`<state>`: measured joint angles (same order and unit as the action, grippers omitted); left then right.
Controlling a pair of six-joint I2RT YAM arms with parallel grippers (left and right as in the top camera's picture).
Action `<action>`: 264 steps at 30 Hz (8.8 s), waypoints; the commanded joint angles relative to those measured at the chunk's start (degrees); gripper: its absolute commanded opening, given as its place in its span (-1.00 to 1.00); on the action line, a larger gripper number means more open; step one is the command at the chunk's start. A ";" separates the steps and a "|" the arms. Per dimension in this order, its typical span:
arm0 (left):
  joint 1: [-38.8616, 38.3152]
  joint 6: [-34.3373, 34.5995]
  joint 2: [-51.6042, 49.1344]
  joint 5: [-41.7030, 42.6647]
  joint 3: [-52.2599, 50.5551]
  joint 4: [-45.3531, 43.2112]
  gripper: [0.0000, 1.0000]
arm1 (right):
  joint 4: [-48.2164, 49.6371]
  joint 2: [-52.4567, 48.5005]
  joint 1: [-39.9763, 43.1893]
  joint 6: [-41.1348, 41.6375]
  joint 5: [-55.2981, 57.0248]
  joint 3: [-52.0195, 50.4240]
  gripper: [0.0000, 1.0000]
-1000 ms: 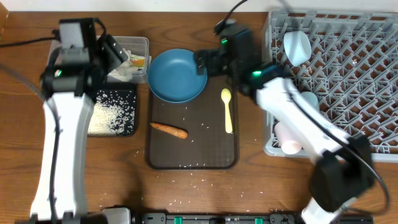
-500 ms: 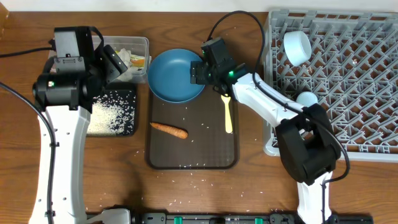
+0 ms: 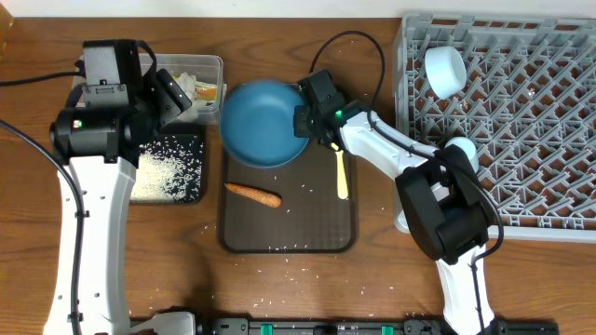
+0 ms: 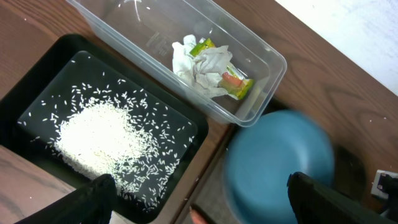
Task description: Sort waste into correct bins and load items into the dishwasher rack
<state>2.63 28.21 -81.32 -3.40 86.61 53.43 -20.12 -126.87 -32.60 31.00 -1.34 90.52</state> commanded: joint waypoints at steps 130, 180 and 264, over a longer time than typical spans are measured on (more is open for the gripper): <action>-7.48 29.20 -4.42 8.20 -9.49 4.17 0.49 | -27.39 37.64 30.73 -36.17 -29.73 0.33 0.99; -20.79 34.49 -28.59 4.15 -18.47 -1.46 -0.76 | -30.73 37.64 30.69 -35.78 -27.34 -1.29 0.98; 11.56 14.86 -1.86 4.46 -1.86 15.76 0.37 | -23.30 29.40 -6.75 -14.38 5.70 -1.27 0.98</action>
<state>15.70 43.44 -84.51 1.34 84.25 68.82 -43.33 -96.38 -39.27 15.14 3.33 89.47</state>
